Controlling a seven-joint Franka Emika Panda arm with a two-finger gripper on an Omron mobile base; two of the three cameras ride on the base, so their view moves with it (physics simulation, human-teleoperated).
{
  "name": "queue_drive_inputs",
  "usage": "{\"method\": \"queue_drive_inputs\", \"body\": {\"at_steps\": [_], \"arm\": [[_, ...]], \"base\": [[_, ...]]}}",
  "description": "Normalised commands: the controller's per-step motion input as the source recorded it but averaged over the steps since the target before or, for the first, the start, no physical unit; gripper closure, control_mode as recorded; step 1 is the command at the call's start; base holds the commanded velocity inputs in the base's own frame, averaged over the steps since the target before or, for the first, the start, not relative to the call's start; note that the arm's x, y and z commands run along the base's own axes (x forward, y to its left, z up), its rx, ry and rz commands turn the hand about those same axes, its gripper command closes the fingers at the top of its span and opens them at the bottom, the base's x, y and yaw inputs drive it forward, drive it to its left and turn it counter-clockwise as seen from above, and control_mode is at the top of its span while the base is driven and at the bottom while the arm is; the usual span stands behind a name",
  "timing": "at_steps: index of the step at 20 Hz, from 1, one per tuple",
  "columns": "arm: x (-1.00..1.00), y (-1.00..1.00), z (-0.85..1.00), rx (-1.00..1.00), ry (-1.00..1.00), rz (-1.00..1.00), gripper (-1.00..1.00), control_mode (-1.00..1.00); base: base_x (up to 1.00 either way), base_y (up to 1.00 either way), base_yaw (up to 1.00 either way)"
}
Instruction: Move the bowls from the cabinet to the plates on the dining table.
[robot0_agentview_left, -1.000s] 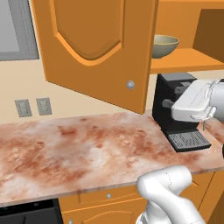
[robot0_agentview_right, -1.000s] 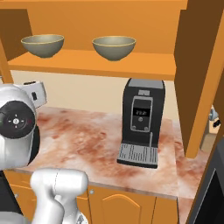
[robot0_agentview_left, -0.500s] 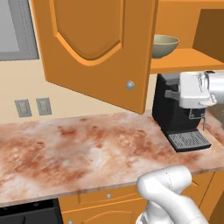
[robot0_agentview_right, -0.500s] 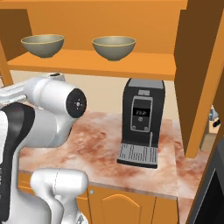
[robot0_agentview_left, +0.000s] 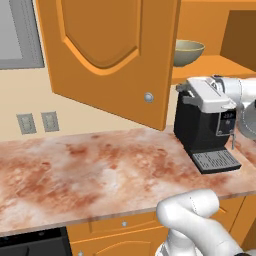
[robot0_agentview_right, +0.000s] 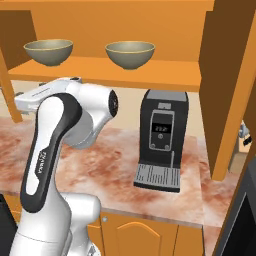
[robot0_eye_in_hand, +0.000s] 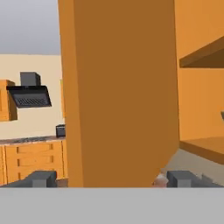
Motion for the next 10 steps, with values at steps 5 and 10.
{"method": "queue_drive_inputs", "body": {"at_steps": [5, 10], "arm": [[0.25, 0.27, 0.0, 0.0, 0.03, 0.18, -1.0, -1.0], [0.13, 0.38, 0.0, 0.0, 0.0, 0.13, -1.0, -1.0]], "base": [[0.0, 0.0, 0.0], [0.0, 0.0, 0.0]]}}
